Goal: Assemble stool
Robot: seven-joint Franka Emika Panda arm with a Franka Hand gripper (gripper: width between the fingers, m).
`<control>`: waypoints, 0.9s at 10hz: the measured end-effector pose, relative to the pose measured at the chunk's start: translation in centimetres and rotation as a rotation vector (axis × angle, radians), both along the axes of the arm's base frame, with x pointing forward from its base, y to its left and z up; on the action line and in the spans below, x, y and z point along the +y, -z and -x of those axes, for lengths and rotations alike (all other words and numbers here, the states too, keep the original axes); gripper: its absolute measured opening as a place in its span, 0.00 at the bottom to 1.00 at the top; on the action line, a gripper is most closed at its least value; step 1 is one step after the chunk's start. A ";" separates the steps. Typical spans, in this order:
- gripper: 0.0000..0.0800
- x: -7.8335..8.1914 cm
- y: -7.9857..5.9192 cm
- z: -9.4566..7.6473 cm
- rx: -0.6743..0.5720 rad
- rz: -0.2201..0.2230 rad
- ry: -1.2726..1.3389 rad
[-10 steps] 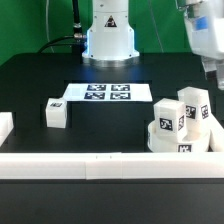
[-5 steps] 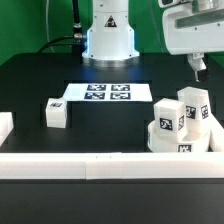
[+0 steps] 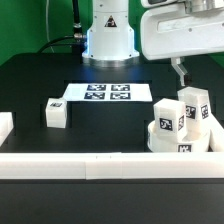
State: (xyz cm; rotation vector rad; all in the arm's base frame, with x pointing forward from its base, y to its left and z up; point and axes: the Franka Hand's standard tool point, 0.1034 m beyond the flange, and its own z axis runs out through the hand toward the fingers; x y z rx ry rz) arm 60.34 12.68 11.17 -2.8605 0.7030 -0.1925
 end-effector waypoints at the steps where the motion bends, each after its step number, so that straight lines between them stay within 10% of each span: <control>1: 0.81 0.1 0.0 0.1 -0.011 0.018 -0.081; 9: 0.81 -1.3 0.2 0.1 -0.101 0.208 -0.726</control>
Offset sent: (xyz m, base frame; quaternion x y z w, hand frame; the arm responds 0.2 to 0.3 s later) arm 0.0000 0.0000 0.0000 0.0000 0.0000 -0.1938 0.9810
